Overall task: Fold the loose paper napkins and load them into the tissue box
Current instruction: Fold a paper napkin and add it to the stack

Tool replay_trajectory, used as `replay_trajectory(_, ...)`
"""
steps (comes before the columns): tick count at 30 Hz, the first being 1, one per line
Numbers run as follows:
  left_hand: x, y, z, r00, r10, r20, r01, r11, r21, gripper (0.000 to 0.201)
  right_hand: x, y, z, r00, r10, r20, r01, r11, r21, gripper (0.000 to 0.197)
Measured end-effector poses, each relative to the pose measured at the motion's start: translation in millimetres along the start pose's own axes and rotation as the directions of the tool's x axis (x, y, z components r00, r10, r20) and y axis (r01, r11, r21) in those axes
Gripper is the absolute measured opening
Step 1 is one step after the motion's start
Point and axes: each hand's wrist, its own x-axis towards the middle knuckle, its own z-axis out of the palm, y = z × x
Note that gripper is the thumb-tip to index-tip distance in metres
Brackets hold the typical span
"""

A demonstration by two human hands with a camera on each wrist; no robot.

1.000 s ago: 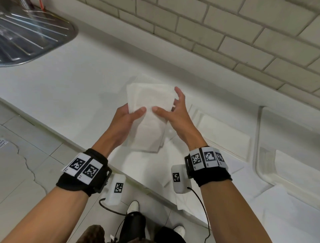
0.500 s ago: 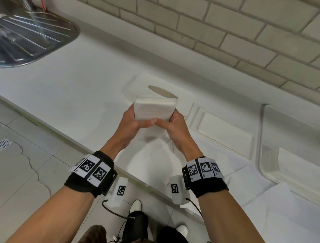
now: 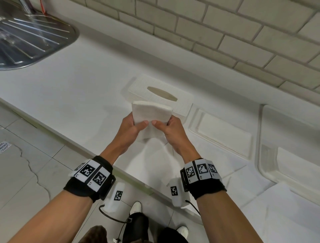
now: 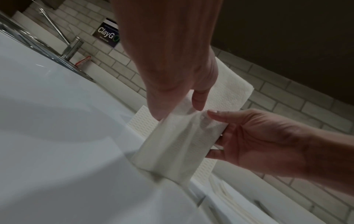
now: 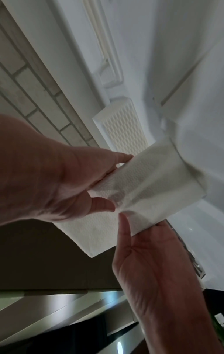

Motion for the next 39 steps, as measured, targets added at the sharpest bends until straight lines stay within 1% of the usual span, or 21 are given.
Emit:
replay_trajectory(4, -0.4, 8.2, -2.4, 0.999, 0.045, -0.017, -0.045, 0.998, -0.044, 0.045, -2.7, -3.1, -2.2, 0.999, -0.032, 0.012, 0.032, 0.999, 0.017, 0.03)
replay_trajectory(7, -0.7, 7.1, -6.0, 1.0, 0.01, -0.012, -0.01, 1.0, 0.011, 0.049, -6.3, -5.9, -6.0, 0.999, -0.041, 0.026, 0.04, 0.999, 0.009, 0.027)
replay_trajectory(10, -1.1, 10.4, -5.0, 1.0, 0.017, -0.022, -0.014, 0.992, 0.122, 0.031, -7.7, -23.2, -9.4, 0.995, -0.095, 0.014, 0.095, 0.995, -0.007, 0.021)
replay_trajectory(12, 0.4, 17.7, -4.7, 0.998, 0.068, -0.008, -0.065, 0.978, 0.201, 0.028, -5.9, -41.4, -14.1, 0.985, -0.173, 0.008, 0.173, 0.983, -0.055, 0.017)
replay_trajectory(14, 3.1, 26.5, -3.2, 0.995, 0.099, 0.032, -0.104, 0.946, 0.306, 0.024, -3.9, -60.0, -19.3, 0.975, -0.216, 0.052, 0.221, 0.964, -0.146, 0.017)
replay_trajectory(15, 4.4, 29.6, -1.6, 0.993, 0.1, 0.057, -0.114, 0.929, 0.352, 0.022, -3.0, -66.7, -20.9, 0.975, -0.202, 0.088, 0.217, 0.949, -0.226, 0.017)
replay_trajectory(18, 5.4, 37.3, 1.9, 0.99, 0.078, 0.119, -0.123, 0.888, 0.444, 0.016, -1.5, -74.4, -23.2, 0.981, -0.086, 0.174, 0.164, 0.847, -0.505, 0.004)
replay_trajectory(19, 5.5, 38.5, -0.5, 0.99, 0.05, 0.13, -0.103, 0.889, 0.447, 0.015, -0.6, -72.2, -26.2, 0.983, -0.072, 0.167, 0.153, 0.823, -0.547, 0.007)
replay_trajectory(20, 6.4, 38.7, -6.4, 0.992, 0.012, 0.128, -0.067, 0.898, 0.436, 0.014, 0.3, -69.6, -31.3, 0.988, -0.07, 0.138, 0.135, 0.822, -0.554, 0.009)
replay_trajectory(21, 7.9, 37.7, -15.1, 0.994, -0.028, 0.11, -0.019, 0.913, 0.407, 0.014, 1.3, -66.5, -38.0, 0.994, -0.074, 0.085, 0.107, 0.847, -0.521, 0.008)
replay_trajectory(22, 8.7, 35.9, -25.0, 0.995, -0.062, 0.078, 0.031, 0.935, 0.353, 0.016, 1.0, -63.2, -45.8, 0.997, -0.07, 0.022, 0.073, 0.89, -0.449, 0.006)
replay_trajectory(24, 7.7, 29.1, -43.0, 0.994, -0.108, 0.023, 0.103, 0.982, 0.158, 0.025, -0.1, -53.2, -59.3, 0.997, -0.028, -0.074, 0.009, 0.97, -0.244, 0.009)
replay_trajectory(26, 6.8, 18.8, -50.0, 0.989, -0.144, 0.028, 0.146, 0.986, -0.084, 0.035, -0.7, -40.1, -63.8, 0.995, 0.029, -0.096, -0.033, 0.999, -0.04, 0.014)
replay_trajectory(27, 7.1, 12.7, -49.2, 0.986, -0.161, 0.039, 0.165, 0.973, -0.163, 0.039, 0.0, -32.2, -62.5, 0.994, 0.06, -0.093, -0.056, 0.997, 0.049, 0.017)
replay_trajectory(28, 7.6, 7.0, -46.8, 0.983, -0.178, 0.036, 0.182, 0.964, -0.195, 0.039, 1.1, -23.2, -59.6, 0.992, 0.091, -0.088, -0.08, 0.99, 0.114, 0.019)
replay_trajectory(29, 9.0, 2.3, -44.0, 0.981, -0.192, 0.013, 0.191, 0.963, -0.189, 0.036, 2.8, -14.2, -55.7, 0.989, 0.113, -0.093, -0.101, 0.987, 0.122, 0.022)
replay_trajectory(31, 11.4, -4.1, -41.2, 0.978, -0.195, -0.07, 0.186, 0.975, -0.121, 0.027, 5.0, 2.5, -47.3, 0.981, 0.141, -0.134, -0.137, 0.99, 0.038, 0.027)
replay_trajectory(33, 13.2, -5.9, -41.9, 0.977, -0.172, -0.124, 0.171, 0.985, -0.019, 0.022, 5.8, 15.0, -41.0, 0.97, 0.158, -0.183, -0.166, 0.986, -0.029, 0.031)
replay_trajectory(35, 12.3, -6.3, -42.8, 0.979, -0.135, -0.151, 0.147, 0.987, 0.071, 0.02, 5.2, 22.5, -35.6, 0.965, 0.162, -0.207, -0.173, 0.984, -0.036, 0.03)
replay_trajectory(37, 10.9, -8.6, -43.3, 0.979, -0.103, -0.177, 0.121, 0.988, 0.094, 0.02, 5.2, 26.1, -31.0, 0.964, 0.156, -0.215, -0.166, 0.986, -0.029, 0.028)
replay_trajectory(39, 9.1, -13.0, -45.2, 0.977, -0.098, -0.191, 0.115, 0.99, 0.081, 0.023, 5.1, 27.7, -28.5, 0.965, 0.143, -0.221, -0.152, 0.988, -0.023, 0.026)
